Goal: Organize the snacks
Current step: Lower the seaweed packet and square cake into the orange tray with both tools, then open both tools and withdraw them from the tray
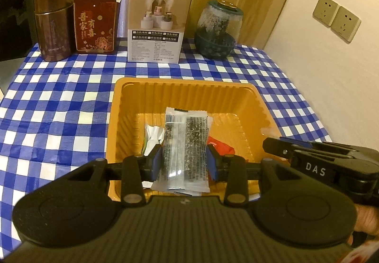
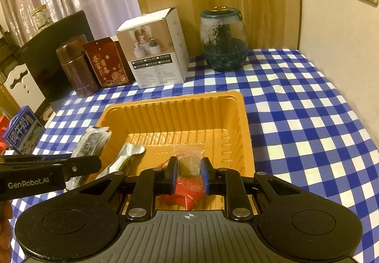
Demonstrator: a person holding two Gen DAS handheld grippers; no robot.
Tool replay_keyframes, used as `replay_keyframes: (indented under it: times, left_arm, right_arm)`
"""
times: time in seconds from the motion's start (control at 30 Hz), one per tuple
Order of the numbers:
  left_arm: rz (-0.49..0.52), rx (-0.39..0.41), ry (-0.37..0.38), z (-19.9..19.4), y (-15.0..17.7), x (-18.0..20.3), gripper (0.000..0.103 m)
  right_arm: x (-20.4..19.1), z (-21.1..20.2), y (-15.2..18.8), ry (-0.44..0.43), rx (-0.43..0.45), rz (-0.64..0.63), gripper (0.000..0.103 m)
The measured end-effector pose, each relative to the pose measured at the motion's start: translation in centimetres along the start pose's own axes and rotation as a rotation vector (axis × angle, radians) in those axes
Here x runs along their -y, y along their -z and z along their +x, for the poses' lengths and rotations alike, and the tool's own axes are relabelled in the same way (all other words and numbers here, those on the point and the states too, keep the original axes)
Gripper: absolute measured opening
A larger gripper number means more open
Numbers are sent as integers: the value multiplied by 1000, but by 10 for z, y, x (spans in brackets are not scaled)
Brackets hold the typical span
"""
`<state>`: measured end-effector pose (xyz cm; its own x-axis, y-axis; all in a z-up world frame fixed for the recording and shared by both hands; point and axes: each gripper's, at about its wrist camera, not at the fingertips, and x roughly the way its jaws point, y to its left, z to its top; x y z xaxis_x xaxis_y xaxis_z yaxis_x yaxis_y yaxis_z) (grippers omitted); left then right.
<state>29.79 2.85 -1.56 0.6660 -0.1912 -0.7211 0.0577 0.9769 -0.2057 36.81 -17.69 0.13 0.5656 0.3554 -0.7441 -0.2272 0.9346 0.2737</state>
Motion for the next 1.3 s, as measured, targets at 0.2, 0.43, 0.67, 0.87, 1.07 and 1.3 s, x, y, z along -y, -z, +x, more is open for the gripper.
replay_keyframes:
  times: [0.2,0.43,0.67,0.87,1.07,1.3]
  left_arm:
    - [-11,3,-4,11,-4,-2,35]
    - [-8,29,-8,7,-8,-4,51]
    - [-19,27,-6,0,-3,-7,51]
    - [-5,20,-5,-2,2,-6,51]
    - [-2,16,-5,-3,4,-6,51]
    - [4,13,-6,-4,9,-5,51]
  right_arm:
    - [2,3,-2,1,-1,9,21]
    - [4,4,0,-2,-4,20,21]
    - [5,2,-2,-10,-1,36,21]
    - [4,2,-6,-13,10,39,21]
    - [6,2,-9,-25,33,49,21]
    - [16,-4,-8,-45,79,104,61]
